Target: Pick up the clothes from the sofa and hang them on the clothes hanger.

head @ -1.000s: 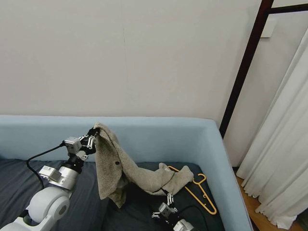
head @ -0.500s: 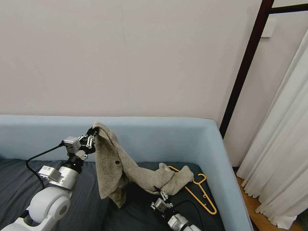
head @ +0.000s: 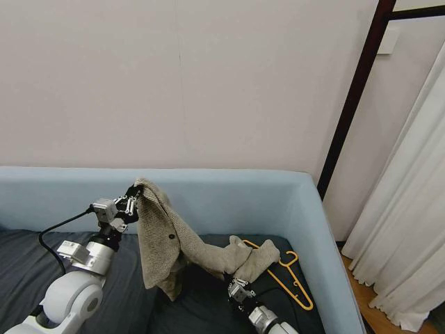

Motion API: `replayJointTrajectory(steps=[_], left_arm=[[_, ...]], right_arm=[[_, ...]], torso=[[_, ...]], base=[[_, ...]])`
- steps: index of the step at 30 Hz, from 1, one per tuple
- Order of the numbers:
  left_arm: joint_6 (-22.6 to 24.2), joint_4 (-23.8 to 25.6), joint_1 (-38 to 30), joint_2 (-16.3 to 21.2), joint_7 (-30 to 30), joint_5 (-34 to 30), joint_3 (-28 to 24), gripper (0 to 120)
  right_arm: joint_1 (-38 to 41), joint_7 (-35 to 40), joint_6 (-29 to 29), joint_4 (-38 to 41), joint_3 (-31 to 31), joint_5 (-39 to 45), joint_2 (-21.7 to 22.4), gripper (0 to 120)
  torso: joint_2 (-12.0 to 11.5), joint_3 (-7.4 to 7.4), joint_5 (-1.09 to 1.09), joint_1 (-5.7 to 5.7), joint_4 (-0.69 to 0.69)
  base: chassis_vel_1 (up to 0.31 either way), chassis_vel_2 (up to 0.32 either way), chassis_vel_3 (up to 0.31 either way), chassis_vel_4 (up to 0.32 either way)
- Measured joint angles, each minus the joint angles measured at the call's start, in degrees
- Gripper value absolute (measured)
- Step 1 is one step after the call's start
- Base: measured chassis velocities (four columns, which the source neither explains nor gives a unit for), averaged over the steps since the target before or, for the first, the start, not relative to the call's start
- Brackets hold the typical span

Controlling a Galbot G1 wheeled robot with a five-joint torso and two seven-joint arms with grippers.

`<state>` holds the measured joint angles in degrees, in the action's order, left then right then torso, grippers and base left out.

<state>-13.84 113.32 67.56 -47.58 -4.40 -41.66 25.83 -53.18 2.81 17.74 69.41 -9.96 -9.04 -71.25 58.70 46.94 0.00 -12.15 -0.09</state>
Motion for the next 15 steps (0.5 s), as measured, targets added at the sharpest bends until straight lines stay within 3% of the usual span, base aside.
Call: replayJointTrajectory(steps=[6,9,10,14,15], left_arm=[[0.0,0.0,-0.4,0.3,-0.2,-0.6,0.2,0],[0.0,-0.3,-0.8,0.5,-0.3,-1.0,0.3,0],[0.0,-0.3,-0.8,0.5,-0.3,-1.0,0.3,0],[-0.4,-0.7,-1.2,0.4,-0.3,-1.1,0.7,0],[-0.4,-0.7,-1.2,0.4,-0.3,-1.1,0.7,0]], right_arm=[[-0.3,-9.9,3.5,3.5,1.3,13.3,2.4,0],[0.0,-21.9,3.6,9.2,2.8,33.8,5.7,0],[0.0,-21.9,3.6,9.2,2.8,33.8,5.7,0],[1.3,-36.1,-3.6,20.7,7.5,59.6,11.4,0],[1.3,-36.1,-3.6,20.7,7.5,59.6,11.4,0]], torso=[[0.0,0.00,0.01,0.00,0.00],[0.0,0.00,0.01,0.00,0.00],[0.0,0.00,0.01,0.00,0.00],[0.0,0.00,0.01,0.00,0.01],[0.0,0.00,0.01,0.00,0.01]], base=[[0.000,0.000,0.000,0.000],[0.000,0.000,0.000,0.000],[0.000,0.000,0.000,0.000],[0.000,0.000,0.000,0.000],[0.000,0.000,0.000,0.000]])
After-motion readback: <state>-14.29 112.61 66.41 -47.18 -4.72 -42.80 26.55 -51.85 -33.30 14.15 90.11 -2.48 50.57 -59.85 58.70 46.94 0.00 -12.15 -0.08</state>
